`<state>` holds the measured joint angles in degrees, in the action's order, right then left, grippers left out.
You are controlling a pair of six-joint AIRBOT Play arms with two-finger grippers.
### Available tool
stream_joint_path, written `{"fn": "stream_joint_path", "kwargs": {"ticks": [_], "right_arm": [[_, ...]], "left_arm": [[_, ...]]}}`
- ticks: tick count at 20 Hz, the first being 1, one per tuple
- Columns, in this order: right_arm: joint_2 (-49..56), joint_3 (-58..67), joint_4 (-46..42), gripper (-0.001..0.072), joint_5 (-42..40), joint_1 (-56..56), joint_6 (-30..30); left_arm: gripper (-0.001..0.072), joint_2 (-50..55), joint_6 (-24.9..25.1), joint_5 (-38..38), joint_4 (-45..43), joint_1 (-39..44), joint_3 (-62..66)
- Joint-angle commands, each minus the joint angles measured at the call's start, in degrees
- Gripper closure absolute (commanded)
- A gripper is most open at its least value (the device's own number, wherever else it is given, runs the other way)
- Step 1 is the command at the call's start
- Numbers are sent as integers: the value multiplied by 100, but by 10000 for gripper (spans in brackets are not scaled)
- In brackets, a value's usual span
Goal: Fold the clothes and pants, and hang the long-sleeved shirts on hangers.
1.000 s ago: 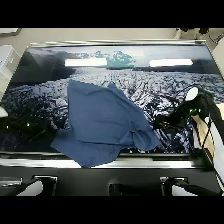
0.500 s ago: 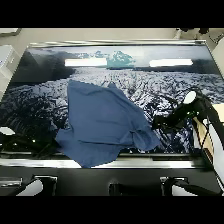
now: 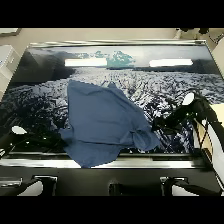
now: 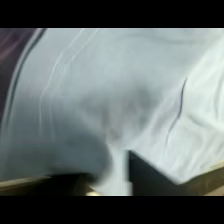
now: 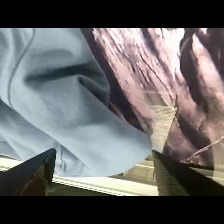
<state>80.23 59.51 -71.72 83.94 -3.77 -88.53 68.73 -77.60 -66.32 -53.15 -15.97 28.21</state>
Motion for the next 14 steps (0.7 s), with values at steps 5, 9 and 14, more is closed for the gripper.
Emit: {"fn": "stream_joint_path", "kwargs": {"ticks": [5, 9, 14], "right_arm": [[9, -896, 341, -2, -765, -2, -33], [9, -1145, 741, 1, -1200, 0, -35], [7, -1167, 1274, 458, -1224, 2, -55]], "left_arm": [[684, 70, 221, -267, 68, 205, 0], [684, 0, 223, -319, 72, 208, 0], [684, -258, 267, -332, 72, 205, 0]]}}
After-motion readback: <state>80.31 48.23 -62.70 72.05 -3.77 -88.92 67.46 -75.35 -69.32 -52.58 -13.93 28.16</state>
